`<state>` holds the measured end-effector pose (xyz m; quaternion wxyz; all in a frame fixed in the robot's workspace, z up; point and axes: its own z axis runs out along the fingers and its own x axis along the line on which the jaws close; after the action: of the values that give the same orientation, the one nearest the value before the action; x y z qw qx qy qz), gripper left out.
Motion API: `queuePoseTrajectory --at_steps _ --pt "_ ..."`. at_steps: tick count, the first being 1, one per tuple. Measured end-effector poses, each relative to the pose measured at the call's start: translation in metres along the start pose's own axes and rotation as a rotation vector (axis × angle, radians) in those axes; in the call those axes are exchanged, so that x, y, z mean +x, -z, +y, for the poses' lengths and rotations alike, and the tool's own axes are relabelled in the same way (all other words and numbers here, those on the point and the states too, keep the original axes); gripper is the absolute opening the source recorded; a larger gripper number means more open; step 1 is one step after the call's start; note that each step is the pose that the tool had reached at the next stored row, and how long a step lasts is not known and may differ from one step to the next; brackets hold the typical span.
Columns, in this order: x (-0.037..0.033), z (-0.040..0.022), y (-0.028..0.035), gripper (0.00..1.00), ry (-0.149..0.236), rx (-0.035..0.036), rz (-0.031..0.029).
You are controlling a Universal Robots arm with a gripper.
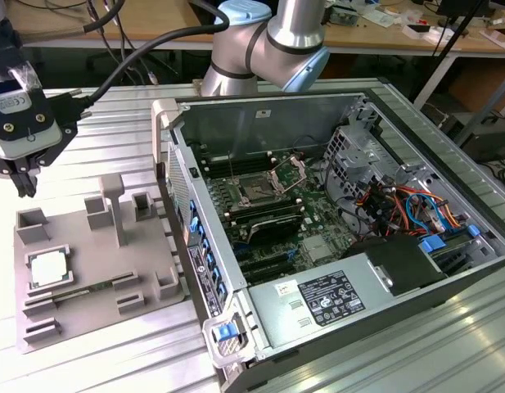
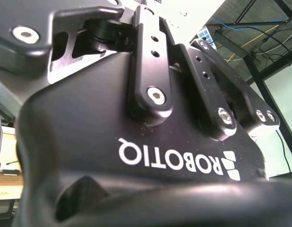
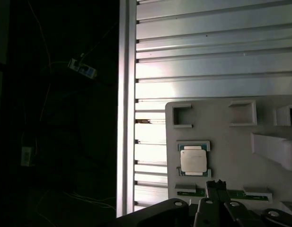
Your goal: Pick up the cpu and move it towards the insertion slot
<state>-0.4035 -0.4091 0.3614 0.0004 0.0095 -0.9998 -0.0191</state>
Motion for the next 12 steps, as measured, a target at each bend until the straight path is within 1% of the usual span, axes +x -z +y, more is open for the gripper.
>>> queuePoseTrajectory --at_steps 12 --pt "0.0000 -0.0001 -0.0024 0.11 0.000 0.0000 0.0000"
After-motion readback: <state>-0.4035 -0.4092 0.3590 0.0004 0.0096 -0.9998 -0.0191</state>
